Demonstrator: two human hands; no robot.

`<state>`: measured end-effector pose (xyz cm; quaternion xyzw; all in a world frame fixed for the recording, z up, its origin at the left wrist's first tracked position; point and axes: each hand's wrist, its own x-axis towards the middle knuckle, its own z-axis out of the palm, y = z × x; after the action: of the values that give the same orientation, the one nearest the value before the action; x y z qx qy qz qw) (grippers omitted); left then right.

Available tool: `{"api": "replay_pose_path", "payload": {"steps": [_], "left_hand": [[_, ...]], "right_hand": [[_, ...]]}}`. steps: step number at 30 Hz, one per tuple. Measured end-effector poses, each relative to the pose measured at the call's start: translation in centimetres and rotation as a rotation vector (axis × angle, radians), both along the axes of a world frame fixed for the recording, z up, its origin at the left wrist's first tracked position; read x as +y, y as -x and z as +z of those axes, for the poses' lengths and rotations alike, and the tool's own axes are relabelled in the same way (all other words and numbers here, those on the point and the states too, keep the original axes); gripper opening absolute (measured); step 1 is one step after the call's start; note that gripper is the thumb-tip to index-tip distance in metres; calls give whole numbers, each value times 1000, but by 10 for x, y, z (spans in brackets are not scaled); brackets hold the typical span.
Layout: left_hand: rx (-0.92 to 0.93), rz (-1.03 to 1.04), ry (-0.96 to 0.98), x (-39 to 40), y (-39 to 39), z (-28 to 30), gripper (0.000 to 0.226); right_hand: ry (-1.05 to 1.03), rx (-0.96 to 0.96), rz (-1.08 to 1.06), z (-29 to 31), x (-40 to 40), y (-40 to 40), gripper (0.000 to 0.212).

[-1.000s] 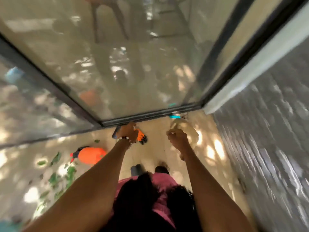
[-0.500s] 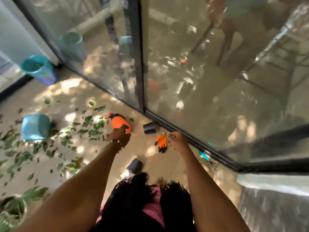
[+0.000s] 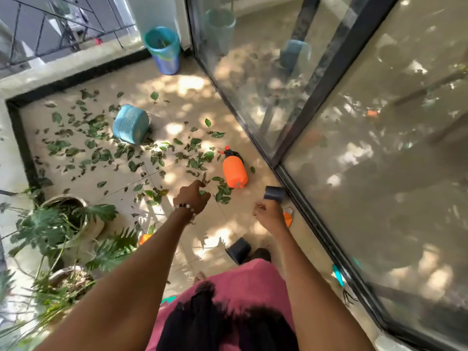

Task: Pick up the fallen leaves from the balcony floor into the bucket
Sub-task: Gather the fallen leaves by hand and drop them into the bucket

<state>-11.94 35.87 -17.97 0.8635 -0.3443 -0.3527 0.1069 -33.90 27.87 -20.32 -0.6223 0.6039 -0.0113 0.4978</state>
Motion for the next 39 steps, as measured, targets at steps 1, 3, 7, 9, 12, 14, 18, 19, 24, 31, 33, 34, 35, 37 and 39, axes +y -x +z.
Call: {"api": "replay_pose_path", "payload": {"steps": [1,3,7,9,12,14,18,19,24,31,33,34,35,37,39], "left_hand": [[17,17,2,-5,-2,-7,44],[49,62,-1,-21,-4,-24,43],[110,159,-22,-68,-3,-72,39],[122,196,-32,-94,-1,-104,38],[153,262,-37,-131,0,-160,34],[169,317,-29,-152,1,-202,30],[190,381,-4,-177,-7,-302,22],[216,421,13,-181,-9,-329,21],[386,793,169,-199,-19,-456,17],[577,996,414,-217,-35,-562,10],[611,1013,459,-219,-42,-582,9],[619,1015,484,-222,-47,-589,10],[624,1006,504,-226,-53,-594,11],[619,953,501,-231,-64,-599,12],[620,889,487,-237,-73,-599,14]], "right_hand": [[-17,-5,15,-5,-7,-3,17],[-46,0,18,-25,-30,-6,18],[-110,32,10,-82,-91,-13,14],[-117,54,17,-117,-124,-15,15],[-146,97,4,-182,-174,-21,16],[-164,126,14,-234,-205,-27,17],[-86,161,61,-336,-256,-51,17],[-69,172,66,-360,-267,-58,17],[50,196,133,-487,-311,-85,14],[372,328,217,-620,-336,-106,39],[450,365,216,-638,-335,-107,38],[484,363,208,-644,-334,-106,36],[507,358,213,-648,-334,-105,32],[502,357,226,-647,-333,-103,19],[470,295,139,-637,-336,-107,11]]}}
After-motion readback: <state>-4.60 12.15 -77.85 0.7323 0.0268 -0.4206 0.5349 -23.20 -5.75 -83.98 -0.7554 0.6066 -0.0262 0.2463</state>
